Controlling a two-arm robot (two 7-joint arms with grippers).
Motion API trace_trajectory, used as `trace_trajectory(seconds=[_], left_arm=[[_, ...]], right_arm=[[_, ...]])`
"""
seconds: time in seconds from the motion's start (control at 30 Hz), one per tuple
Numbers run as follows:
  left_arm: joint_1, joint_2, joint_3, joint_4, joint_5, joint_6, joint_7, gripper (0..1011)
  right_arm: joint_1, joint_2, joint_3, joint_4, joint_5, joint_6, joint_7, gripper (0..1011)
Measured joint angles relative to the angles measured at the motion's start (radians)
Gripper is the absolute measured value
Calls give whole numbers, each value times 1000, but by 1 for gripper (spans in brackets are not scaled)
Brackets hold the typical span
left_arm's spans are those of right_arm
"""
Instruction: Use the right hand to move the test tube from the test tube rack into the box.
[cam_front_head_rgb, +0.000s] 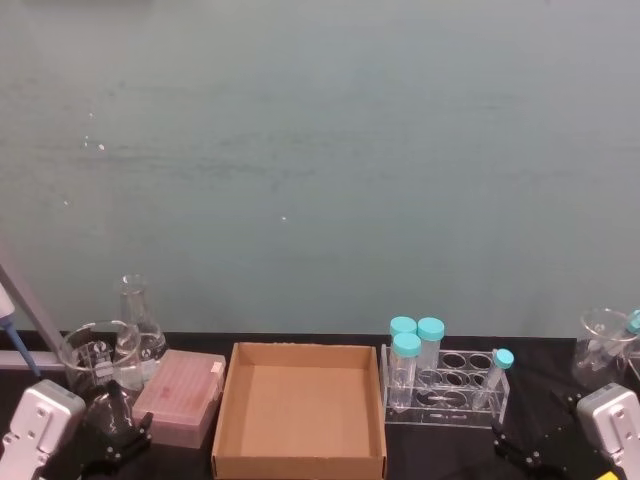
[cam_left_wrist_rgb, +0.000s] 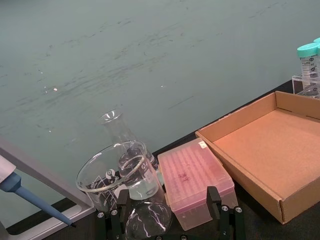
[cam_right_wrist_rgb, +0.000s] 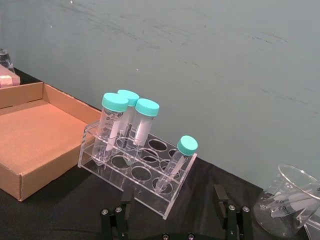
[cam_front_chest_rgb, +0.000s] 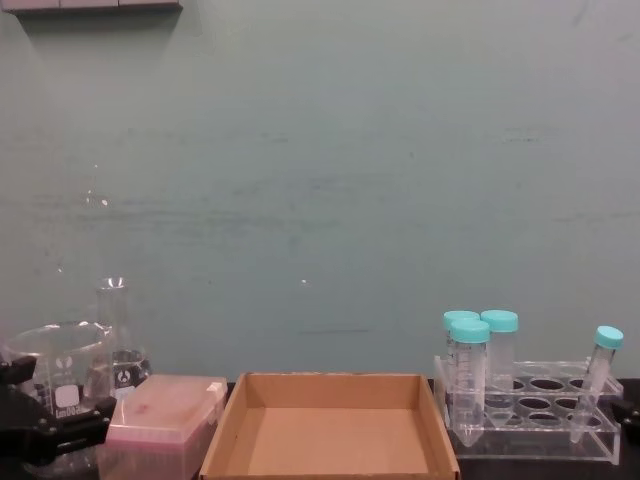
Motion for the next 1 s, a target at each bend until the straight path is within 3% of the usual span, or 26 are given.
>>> trace_trajectory(seconds=[0.67,1.0], left_arm=[[0,0,0,0,0,0,0,1000],[0,0,0,0,0,0,0,1000]], right_arm=[[0,0,0,0,0,0,0,1000],[48,-65,48,75,69,-9,74,1000]])
